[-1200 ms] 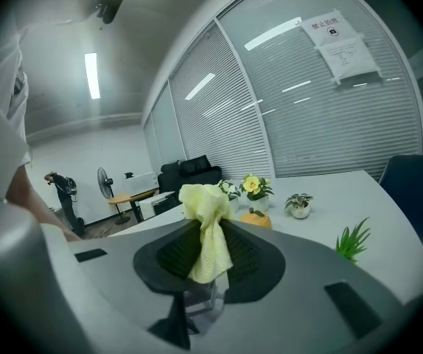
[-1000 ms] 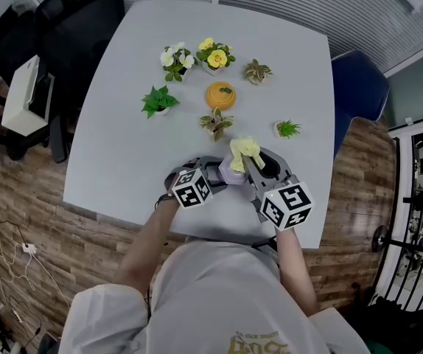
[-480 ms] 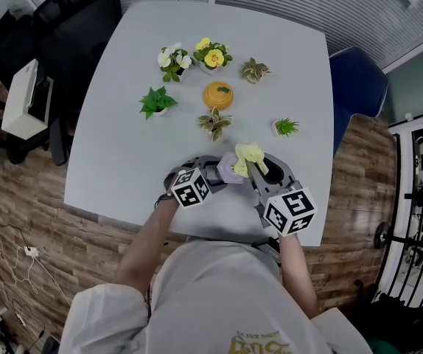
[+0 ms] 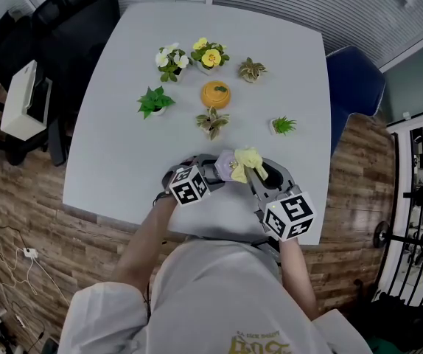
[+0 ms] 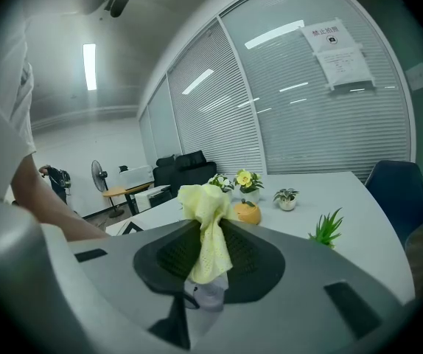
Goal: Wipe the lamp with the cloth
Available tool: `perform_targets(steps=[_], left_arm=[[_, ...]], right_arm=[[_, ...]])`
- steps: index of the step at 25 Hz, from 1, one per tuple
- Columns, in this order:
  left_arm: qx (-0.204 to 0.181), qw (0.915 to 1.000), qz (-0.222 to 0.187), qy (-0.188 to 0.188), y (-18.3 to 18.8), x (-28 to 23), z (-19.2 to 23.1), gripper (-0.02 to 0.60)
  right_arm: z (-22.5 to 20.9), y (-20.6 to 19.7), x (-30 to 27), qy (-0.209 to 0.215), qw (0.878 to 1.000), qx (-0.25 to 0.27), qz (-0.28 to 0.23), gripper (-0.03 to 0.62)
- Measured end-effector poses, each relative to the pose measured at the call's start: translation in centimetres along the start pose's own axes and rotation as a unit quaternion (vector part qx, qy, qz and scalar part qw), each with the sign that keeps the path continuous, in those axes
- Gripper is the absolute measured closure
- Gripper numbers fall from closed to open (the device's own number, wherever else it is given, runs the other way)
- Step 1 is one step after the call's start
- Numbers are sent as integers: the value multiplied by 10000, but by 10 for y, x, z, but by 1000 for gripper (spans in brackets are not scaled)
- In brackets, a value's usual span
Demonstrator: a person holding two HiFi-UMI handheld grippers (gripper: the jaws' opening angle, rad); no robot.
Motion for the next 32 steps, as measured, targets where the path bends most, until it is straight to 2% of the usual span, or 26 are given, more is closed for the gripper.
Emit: perform_targets(steps=[12,21,32], left_arm=[[24,10000,28,-21,1,1,0,285],[48,10000,52,-44,-1,0,0,285],[44,10000,53,-32,1,2,-1,285]], right_arm=[[16,-2,4,177,9996,158,182,508],[31,-3,3,634,9976,185,213,508],[43,-4,3,927,9952,195,244,508]])
Point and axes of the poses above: the fingertips, and each gripper's own axes: x backward along the fingers, z to its left, y out of its top, the point moved 3 cm from there along x, backward along the fingers, and after that the axes turned 11 degrees about y, right-handed, at the moved point
